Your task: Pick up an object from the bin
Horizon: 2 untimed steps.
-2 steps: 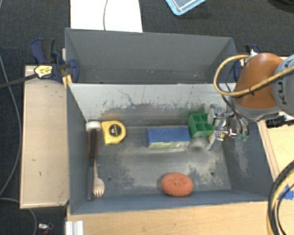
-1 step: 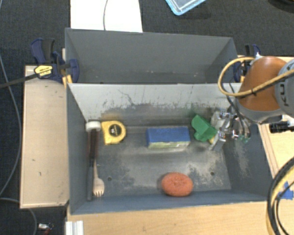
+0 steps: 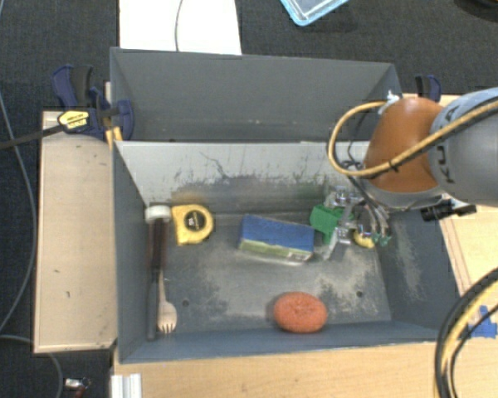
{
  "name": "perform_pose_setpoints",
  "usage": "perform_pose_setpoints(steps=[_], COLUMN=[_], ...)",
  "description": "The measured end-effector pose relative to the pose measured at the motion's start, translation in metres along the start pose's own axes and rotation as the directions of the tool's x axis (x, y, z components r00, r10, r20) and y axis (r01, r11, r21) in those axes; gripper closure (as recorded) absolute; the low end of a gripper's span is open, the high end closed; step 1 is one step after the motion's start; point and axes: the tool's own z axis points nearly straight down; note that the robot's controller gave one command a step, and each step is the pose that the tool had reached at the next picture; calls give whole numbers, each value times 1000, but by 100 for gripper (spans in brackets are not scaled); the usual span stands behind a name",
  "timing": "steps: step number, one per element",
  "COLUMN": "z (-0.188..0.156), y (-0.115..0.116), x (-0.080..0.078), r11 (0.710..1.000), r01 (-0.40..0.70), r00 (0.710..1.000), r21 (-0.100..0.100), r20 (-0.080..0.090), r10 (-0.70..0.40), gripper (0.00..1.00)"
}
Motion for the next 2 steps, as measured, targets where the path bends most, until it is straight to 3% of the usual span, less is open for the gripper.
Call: perform_pose_setpoints(steps=[1,2], z=[-121,-121], y=[-34,-34], x=[28,28], r11=[1000,1000], r01=[-6,-5], r00=[1000,1000], r21=[4,5], r20=[1,1], r10=[6,5], gripper=[100,100])
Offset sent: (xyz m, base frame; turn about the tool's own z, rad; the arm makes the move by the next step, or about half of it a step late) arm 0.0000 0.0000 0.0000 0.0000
